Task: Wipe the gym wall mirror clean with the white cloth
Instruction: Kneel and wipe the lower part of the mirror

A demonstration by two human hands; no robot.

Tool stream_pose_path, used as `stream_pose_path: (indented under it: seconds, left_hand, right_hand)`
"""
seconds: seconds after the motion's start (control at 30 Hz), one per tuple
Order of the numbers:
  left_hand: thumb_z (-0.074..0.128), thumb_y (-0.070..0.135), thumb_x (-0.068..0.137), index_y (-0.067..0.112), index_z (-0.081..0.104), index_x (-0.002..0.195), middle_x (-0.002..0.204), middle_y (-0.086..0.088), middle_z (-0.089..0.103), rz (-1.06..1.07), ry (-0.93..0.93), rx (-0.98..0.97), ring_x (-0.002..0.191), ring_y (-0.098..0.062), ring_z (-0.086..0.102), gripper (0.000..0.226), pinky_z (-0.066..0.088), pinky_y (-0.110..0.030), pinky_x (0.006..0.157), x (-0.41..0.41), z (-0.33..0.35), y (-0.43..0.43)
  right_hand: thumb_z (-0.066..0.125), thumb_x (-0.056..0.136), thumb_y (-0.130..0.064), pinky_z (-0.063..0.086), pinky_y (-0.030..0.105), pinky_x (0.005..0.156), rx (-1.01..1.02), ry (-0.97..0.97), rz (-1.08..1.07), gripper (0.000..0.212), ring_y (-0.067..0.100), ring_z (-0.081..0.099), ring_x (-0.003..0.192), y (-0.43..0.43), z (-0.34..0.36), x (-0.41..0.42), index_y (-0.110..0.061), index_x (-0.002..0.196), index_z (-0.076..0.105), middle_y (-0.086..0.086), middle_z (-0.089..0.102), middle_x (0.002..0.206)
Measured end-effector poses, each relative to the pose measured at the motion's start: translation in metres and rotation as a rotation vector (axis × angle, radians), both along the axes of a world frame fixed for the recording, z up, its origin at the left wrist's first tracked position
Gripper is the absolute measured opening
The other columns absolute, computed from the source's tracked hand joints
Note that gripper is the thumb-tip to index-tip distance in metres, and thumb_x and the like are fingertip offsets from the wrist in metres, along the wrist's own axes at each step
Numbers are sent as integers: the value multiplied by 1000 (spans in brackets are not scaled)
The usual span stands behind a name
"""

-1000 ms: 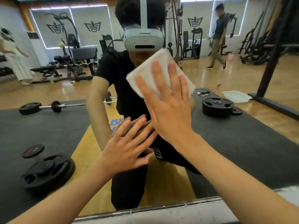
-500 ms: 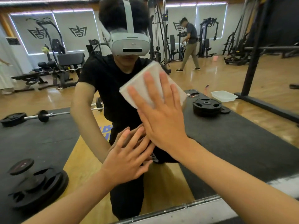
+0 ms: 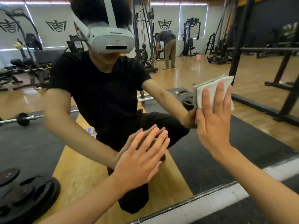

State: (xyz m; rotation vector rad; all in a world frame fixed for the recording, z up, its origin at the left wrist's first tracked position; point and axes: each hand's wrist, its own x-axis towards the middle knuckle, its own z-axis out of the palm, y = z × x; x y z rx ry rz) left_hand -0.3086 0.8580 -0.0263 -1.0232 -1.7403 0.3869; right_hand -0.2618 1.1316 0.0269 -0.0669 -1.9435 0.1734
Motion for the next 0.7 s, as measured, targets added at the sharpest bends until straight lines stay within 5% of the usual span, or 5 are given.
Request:
stream_pose_path:
  seconds: [0.17, 0.3, 0.47, 0.7]
  left_hand:
    - [54, 50, 101, 11, 38, 163, 173, -15, 25, 5, -9, 3, 162, -38, 13, 74, -3, -56, 132, 2, 0, -1]
    - [55, 50, 101, 12, 40, 163, 173, -13, 27, 0, 9, 13, 162, -36, 15, 74, 0, -54, 132, -1, 0, -2]
    - [58, 49, 98, 14, 45, 160, 171, -11, 33, 3, 14, 27, 162, -34, 18, 73, 6, -54, 132, -2, -4, -1]
    - [71, 34, 87, 19, 51, 153, 168, -9, 33, -110, -96, 187, 157, -28, 30, 71, 25, -52, 124, 12, 3, 8]
  right_hand:
    - [45, 111, -32, 13, 62, 127, 332, 41, 136, 53, 46, 6, 158, -52, 20, -11, -26, 162, 30, 19, 18, 170]
    - [47, 110, -39, 13, 54, 129, 491, 75, 175, 58, 35, 7, 161, -26, 32, -14, -34, 164, 27, 9, 17, 172]
    - [34, 112, -42, 9, 56, 128, 354, 64, 76, 59, 43, 7, 159, 42, 14, -8, -34, 168, 15, 20, 16, 170]
    - [39, 111, -39, 14, 59, 127, 248, 126, 123, 56, 47, 16, 156, 36, 5, -13, -29, 165, 27, 20, 24, 169]
